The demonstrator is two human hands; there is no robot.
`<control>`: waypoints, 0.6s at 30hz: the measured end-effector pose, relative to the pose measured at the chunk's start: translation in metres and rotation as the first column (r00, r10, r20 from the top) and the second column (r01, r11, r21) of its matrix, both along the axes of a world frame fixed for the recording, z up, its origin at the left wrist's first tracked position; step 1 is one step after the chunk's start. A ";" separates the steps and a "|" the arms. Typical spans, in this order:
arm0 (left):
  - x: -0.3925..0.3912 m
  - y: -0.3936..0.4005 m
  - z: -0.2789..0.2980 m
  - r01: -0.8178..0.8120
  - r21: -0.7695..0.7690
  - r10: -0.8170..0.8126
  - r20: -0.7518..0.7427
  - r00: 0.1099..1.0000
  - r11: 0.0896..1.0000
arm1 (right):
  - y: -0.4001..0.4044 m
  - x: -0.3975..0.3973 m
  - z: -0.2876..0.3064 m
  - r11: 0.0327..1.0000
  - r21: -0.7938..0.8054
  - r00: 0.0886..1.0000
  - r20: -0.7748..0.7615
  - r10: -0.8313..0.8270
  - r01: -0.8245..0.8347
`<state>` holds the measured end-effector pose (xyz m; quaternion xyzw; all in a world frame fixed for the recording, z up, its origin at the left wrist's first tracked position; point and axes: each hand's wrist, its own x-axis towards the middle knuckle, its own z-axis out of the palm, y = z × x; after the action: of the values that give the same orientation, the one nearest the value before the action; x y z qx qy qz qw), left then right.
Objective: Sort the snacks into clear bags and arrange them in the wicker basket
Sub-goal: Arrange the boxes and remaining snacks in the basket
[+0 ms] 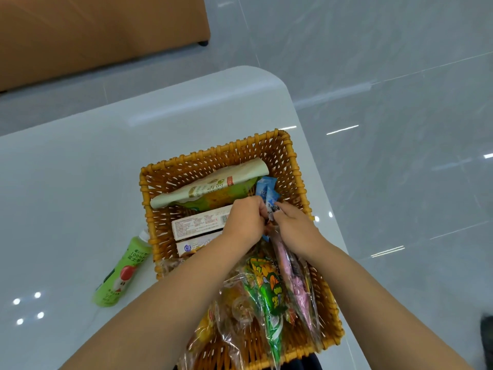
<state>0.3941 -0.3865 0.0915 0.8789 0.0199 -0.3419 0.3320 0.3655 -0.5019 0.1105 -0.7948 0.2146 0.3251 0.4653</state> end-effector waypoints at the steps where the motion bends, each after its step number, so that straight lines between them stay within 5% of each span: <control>1: 0.001 -0.001 -0.003 -0.006 0.007 0.006 0.002 1.000 1.000 | -0.001 0.002 -0.003 1.000 0.009 1.000 -0.008 -0.015 0.015; 9: -0.016 -0.003 0.007 -0.149 -0.058 0.154 0.078 0.985 0.987 | 0.003 0.004 -0.010 0.983 0.121 0.990 0.020 -0.139 0.136; 12: -0.018 0.003 0.004 -0.178 -0.068 0.182 0.047 0.982 0.982 | 0.000 0.006 -0.016 0.913 0.330 0.970 -0.104 -0.219 0.242; 18: 0.002 0.010 0.012 0.003 -0.049 -0.010 -0.126 0.992 0.999 | 0.001 0.016 -0.019 0.924 0.374 0.977 -0.213 0.007 0.075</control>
<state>0.3964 -0.3760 0.1039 0.8473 0.0295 -0.3981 0.3504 0.3815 -0.5013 0.0918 -0.6469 0.2094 0.4345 0.5906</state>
